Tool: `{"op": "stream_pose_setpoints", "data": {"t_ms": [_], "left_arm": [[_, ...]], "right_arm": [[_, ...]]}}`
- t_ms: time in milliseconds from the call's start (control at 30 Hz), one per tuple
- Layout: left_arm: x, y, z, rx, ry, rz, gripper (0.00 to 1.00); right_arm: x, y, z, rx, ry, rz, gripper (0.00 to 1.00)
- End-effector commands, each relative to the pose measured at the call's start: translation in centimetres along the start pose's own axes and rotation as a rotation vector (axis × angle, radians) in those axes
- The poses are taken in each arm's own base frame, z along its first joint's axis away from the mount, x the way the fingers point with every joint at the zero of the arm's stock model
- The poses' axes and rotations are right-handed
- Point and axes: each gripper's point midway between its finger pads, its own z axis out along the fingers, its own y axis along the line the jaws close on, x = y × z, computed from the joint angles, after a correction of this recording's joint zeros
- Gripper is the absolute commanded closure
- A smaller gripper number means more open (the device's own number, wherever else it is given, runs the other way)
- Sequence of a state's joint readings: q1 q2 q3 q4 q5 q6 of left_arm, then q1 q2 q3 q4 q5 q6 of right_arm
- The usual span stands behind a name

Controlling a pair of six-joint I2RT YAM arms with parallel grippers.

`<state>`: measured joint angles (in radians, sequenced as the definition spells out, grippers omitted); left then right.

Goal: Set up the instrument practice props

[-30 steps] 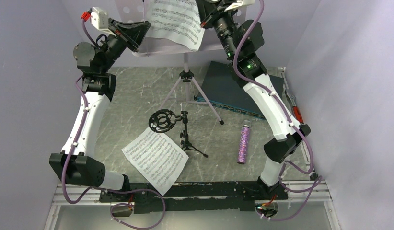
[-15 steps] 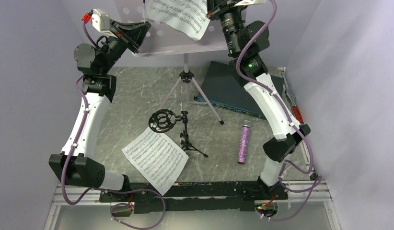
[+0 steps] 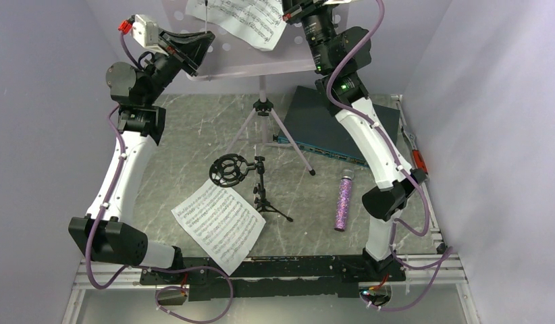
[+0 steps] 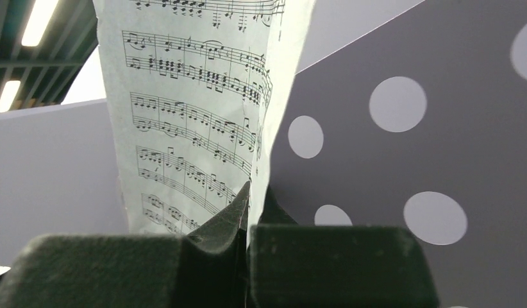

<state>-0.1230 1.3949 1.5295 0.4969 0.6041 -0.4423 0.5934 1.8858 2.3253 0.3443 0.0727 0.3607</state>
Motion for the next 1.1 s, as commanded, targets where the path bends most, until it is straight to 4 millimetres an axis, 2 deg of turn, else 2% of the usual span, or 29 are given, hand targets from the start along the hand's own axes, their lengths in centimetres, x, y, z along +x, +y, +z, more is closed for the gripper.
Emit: {"op": "stream_pose_setpoints", "data": {"t_ms": [0,467,767,867,1067], "left_arm": [[-2.5,-2.7,0.0,0.072,-0.047,0.042,0.97],[-2.2,-3.0,-0.3,0.064,-0.04,0.021,0.97],[-2.4,-3.2,-0.8,0.05,-0.041,0.023,0.97],[-2.6,-3.3,-1.0,0.042,-0.04,0.028,0.9],[-3.2,-2.9,-2.0,-0.03,-0.036,0.071,0.58]], "right_arm": [[-0.7,1.8,0.0,-0.073,0.006,0.018,1.0],[6.4,4.3,-1.5,-0.187,0.215,0.046,1.0],[9.6,5.8,-2.3,-0.22,0.292,0.053,1.0],[9.7,5.9,-2.4,-0.222,0.294,0.057,1.0],[9.8,6.2,-2.5,-0.225,0.298,0.055,1.0]]}}
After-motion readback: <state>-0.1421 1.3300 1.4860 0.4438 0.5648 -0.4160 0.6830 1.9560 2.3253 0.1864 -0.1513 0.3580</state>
